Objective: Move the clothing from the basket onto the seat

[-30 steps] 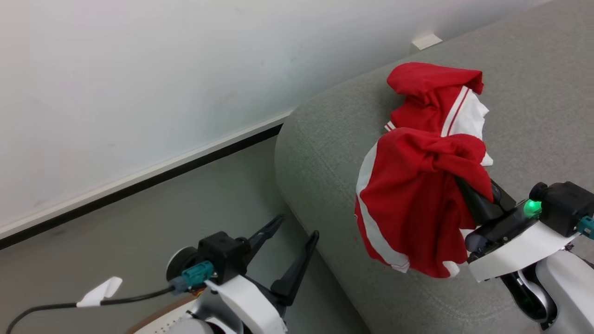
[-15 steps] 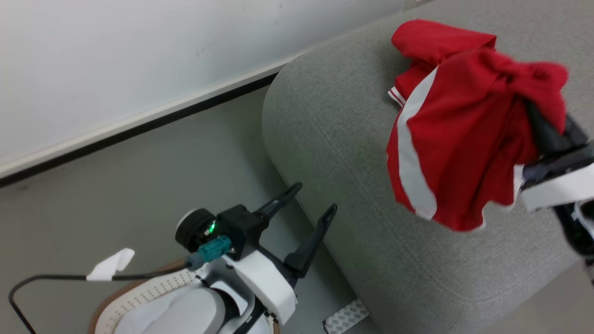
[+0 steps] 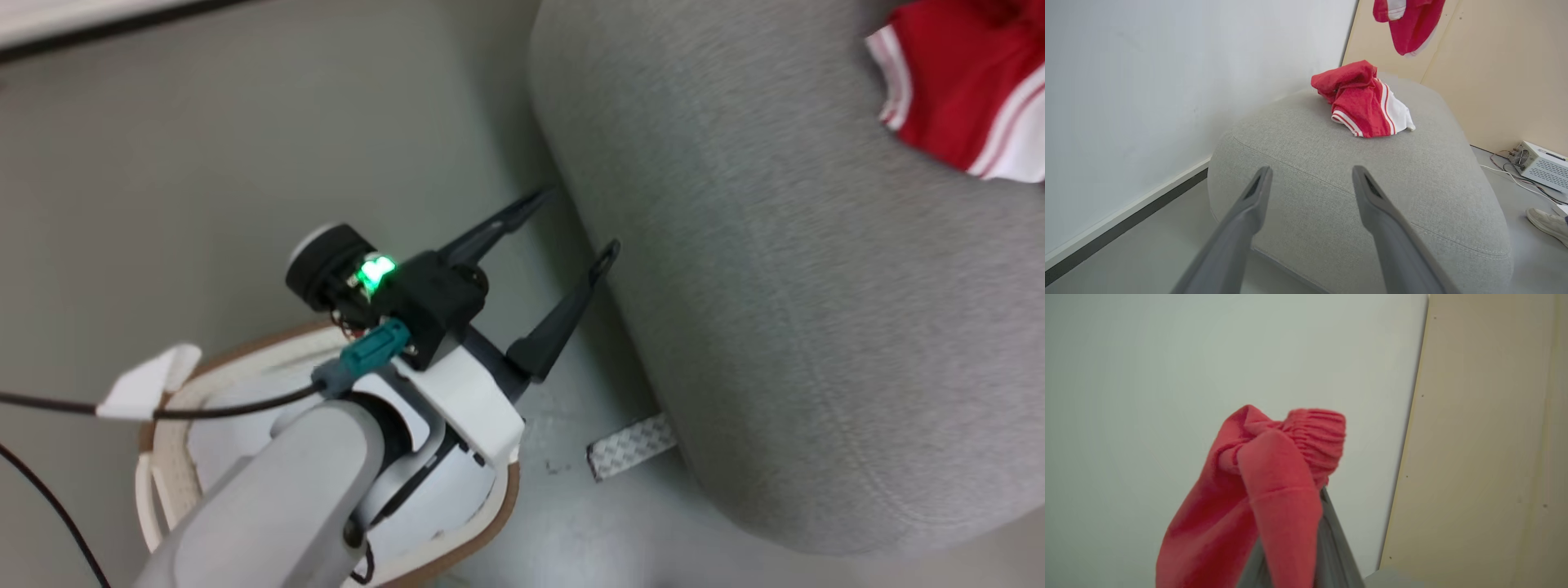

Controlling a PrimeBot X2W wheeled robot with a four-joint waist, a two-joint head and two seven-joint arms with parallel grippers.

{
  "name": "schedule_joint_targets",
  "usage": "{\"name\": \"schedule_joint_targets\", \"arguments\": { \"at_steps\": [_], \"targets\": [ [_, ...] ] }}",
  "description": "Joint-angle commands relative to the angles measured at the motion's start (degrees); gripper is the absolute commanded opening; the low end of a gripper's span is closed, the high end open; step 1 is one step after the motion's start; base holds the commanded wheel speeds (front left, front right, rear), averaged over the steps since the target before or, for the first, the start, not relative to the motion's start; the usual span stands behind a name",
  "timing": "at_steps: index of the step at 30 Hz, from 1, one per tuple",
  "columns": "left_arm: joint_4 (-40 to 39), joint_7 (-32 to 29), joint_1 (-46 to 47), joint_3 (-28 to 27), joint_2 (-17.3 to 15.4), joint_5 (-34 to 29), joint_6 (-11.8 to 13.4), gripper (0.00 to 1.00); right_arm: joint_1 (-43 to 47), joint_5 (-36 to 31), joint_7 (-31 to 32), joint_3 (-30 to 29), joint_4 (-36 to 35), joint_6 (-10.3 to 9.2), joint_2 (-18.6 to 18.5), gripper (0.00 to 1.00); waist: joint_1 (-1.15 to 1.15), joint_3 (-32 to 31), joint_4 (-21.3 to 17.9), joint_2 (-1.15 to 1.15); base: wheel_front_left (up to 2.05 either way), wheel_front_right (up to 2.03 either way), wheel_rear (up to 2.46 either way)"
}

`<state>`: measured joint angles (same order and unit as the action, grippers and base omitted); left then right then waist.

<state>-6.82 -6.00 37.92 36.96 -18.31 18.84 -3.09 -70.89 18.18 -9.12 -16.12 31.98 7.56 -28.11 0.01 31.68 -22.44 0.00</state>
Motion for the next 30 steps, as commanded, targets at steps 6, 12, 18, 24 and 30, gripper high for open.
{"name": "schedule_joint_targets", "arguments": {
  "at_steps": [6,12,18,24,30],
  "targets": [
    [-0.8,0.1,2.7,-0.3,-1.5,-1.2,-0.8,1.0,-2.9,-11.7,-1.3,-12.9,7.2,-0.15,0.2,0.0,-0.01,12.1,6.8,0.0,0.0,0.0,0.0],
    [-0.4,1.3,2.9,-0.7,-2.4,-2.0,-0.3,1.0,2.0,-18.3,-4.8,-20.0,14.4,-0.15,7.3,0.0,-0.01,13.9,7.6,0.0,0.0,0.0,0.0],
    [0.6,2.7,1.8,-1.9,-3.2,-1.8,1.1,1.0,5.6,-20.4,-6.1,-17.3,16.0,-0.15,13.3,0.93,-0.01,11.6,6.8,0.0,0.0,0.0,0.0],
    [2.6,5.6,-1.2,-3.5,-3.6,-1.3,3.6,1.0,13.1,-18.7,-6.1,-11.3,7.5,-0.15,16.7,1.0,-0.01,5.4,5.2,0.0,0.0,0.0,0.0],
    [7.4,11.1,-6.8,-6.1,-4.1,1.3,5.7,1.0,25.2,-14.6,-6.1,-3.4,-4.0,-0.15,19.9,1.0,-0.01,-4.1,4.7,0.0,0.0,0.0,0.0]
  ]
}}
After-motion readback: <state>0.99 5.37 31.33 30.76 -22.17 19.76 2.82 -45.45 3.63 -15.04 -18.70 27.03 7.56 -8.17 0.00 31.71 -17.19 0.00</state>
